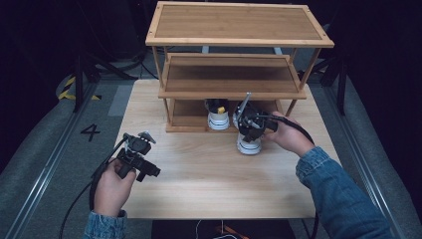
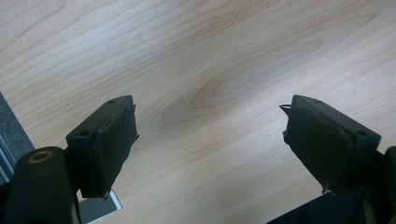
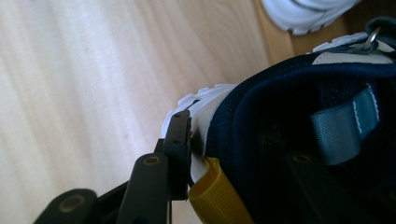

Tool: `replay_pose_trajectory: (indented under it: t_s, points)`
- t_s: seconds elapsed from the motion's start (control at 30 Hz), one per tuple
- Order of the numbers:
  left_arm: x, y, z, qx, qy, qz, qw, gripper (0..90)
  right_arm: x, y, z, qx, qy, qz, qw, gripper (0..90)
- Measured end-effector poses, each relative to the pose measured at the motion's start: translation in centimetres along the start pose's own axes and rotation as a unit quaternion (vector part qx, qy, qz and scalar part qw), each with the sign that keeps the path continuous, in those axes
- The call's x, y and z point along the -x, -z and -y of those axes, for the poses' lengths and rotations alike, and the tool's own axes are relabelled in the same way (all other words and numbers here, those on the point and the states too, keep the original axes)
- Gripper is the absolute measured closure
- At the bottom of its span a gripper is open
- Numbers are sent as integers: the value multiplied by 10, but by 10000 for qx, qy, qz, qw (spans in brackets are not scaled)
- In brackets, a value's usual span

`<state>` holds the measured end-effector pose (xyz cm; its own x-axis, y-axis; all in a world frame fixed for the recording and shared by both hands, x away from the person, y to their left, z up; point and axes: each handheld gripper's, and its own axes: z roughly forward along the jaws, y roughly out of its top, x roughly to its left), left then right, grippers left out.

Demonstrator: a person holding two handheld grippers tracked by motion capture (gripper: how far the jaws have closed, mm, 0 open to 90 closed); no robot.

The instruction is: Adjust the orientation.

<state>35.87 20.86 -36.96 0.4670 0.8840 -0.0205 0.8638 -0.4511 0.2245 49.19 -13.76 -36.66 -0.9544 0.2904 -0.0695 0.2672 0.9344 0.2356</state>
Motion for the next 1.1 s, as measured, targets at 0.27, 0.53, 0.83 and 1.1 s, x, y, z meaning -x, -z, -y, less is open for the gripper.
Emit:
replay_pose_trajectory:
  t_s: [0.27, 0.53, 0.83, 1.1]
  points:
    - [-3, -1, 1, -20, -7, 5, 10000, 170, 17, -12, -12, 62, -42, -36, 10000, 641]
    - [-1, -1, -2, -9, -8, 58, 10000, 170, 26, -11, -9, 273, -133, -13, 9995, 546]
    - [1, -3, -8, -6, -81, 94, 9999, 170, 18, 7, -9, 591, -242, 527, 9966, 485]
    - [4, -10, -25, -70, -238, 91, 9997, 171, 4, 37, 7, 955, -734, 877, 9888, 523]
